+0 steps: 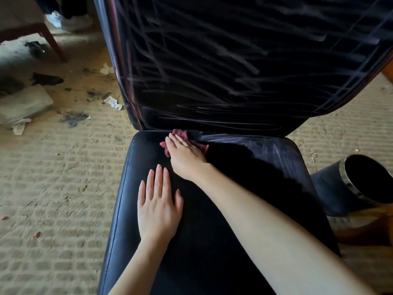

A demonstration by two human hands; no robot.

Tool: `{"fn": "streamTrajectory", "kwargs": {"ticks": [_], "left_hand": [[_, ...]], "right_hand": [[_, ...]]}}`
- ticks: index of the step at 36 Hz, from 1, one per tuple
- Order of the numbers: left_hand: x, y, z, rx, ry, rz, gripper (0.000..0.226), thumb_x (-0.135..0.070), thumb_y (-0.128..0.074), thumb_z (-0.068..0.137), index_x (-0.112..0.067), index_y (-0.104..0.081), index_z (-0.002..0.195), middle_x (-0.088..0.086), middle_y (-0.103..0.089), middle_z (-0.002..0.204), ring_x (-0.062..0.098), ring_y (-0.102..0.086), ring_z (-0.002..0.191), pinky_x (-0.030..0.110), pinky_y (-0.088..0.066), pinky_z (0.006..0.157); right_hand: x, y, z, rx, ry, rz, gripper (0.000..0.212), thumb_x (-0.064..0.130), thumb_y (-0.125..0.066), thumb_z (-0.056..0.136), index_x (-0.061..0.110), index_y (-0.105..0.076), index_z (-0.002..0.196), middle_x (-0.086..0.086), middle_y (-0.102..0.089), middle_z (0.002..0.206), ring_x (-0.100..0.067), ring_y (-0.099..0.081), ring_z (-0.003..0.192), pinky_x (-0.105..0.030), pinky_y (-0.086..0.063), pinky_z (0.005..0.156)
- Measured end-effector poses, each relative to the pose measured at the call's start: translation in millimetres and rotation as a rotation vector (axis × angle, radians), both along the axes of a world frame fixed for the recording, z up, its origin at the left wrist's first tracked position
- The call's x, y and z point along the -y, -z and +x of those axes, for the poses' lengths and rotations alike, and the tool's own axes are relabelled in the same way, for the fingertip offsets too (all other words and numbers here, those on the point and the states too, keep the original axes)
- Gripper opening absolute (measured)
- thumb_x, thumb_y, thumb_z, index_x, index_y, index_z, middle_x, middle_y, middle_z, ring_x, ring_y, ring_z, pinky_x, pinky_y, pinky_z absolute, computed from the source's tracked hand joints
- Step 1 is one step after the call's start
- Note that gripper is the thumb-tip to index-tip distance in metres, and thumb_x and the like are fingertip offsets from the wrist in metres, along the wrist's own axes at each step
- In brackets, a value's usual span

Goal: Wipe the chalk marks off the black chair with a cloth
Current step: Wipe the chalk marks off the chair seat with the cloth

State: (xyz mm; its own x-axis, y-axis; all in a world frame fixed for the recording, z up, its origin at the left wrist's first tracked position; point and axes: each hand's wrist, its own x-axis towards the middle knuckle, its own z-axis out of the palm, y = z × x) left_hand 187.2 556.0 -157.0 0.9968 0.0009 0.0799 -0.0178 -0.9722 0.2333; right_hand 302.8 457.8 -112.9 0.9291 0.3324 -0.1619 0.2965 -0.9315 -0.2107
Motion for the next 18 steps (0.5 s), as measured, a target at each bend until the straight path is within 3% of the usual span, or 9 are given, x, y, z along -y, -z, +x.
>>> {"fn": "streamTrajectory", "kwargs": {"ticks": [7, 10, 13, 15, 17, 18], "left_hand": [[-0.3, -2.0, 4.4, -0.004, 0.024, -0.001, 0.063, -0.042, -0.027, 0.092, -0.008, -0.039, 0.144, 0.009, -0.034, 0.151, 0.025, -0.030, 0.141, 0.040, -0.018, 0.115], [-0.4, -1.9, 5.8, 0.004, 0.031, -0.010, 0.063, -0.041, -0.029, 0.091, -0.008, -0.040, 0.143, 0.009, -0.035, 0.151, 0.026, -0.031, 0.141, 0.040, -0.020, 0.115], [0.0, -1.9, 6.6, 0.011, 0.029, -0.010, 0.062, -0.040, -0.030, 0.091, -0.008, -0.041, 0.143, 0.009, -0.036, 0.151, 0.026, -0.032, 0.140, 0.039, -0.019, 0.115], [0.6, -2.2, 6.3, 0.014, 0.027, -0.009, 0.062, -0.040, -0.031, 0.091, -0.008, -0.041, 0.143, 0.009, -0.037, 0.150, 0.026, -0.032, 0.140, 0.039, -0.019, 0.115], [1.0, -2.1, 6.1, 0.016, 0.025, -0.010, 0.062, -0.039, -0.031, 0.090, -0.008, -0.042, 0.143, 0.010, -0.037, 0.150, 0.026, -0.033, 0.140, 0.040, -0.020, 0.115], [1.1, -2.3, 6.1, 0.017, 0.023, -0.010, 0.062, -0.039, -0.031, 0.090, -0.008, -0.042, 0.142, 0.010, -0.038, 0.150, 0.026, -0.033, 0.140, 0.040, -0.020, 0.115]], "right_hand": [[83.2, 0.5, -15.1, -0.040, 0.221, -0.019, 0.061, 0.018, -0.040, 0.096, 0.014, -0.018, 0.152, -0.001, -0.012, 0.161, -0.015, -0.008, 0.147, -0.039, -0.009, 0.120], [112.8, 4.3, -27.2, 0.071, 0.256, -0.105, 0.058, 0.021, -0.040, 0.097, 0.014, -0.021, 0.152, -0.009, -0.015, 0.160, -0.021, -0.008, 0.148, -0.034, 0.001, 0.119], [119.3, 7.6, -34.2, 0.153, 0.342, -0.107, 0.055, 0.021, -0.038, 0.099, 0.010, -0.024, 0.151, -0.015, -0.023, 0.157, -0.028, -0.014, 0.147, -0.040, -0.001, 0.119], [106.5, 12.4, -29.4, 0.160, 0.352, -0.060, 0.052, 0.010, -0.034, 0.094, -0.005, -0.033, 0.144, -0.023, -0.038, 0.147, -0.034, -0.031, 0.139, -0.044, -0.015, 0.117], [88.8, 12.8, -17.9, 0.230, 0.417, 0.072, 0.040, 0.001, -0.041, 0.083, -0.017, -0.053, 0.118, -0.031, -0.061, 0.114, -0.045, -0.057, 0.109, -0.046, -0.044, 0.097], [76.0, 7.0, -12.9, 0.255, 0.420, 0.137, 0.030, -0.002, -0.043, 0.084, -0.013, -0.057, 0.109, -0.026, -0.065, 0.105, -0.042, -0.061, 0.099, -0.041, -0.048, 0.087]]}}
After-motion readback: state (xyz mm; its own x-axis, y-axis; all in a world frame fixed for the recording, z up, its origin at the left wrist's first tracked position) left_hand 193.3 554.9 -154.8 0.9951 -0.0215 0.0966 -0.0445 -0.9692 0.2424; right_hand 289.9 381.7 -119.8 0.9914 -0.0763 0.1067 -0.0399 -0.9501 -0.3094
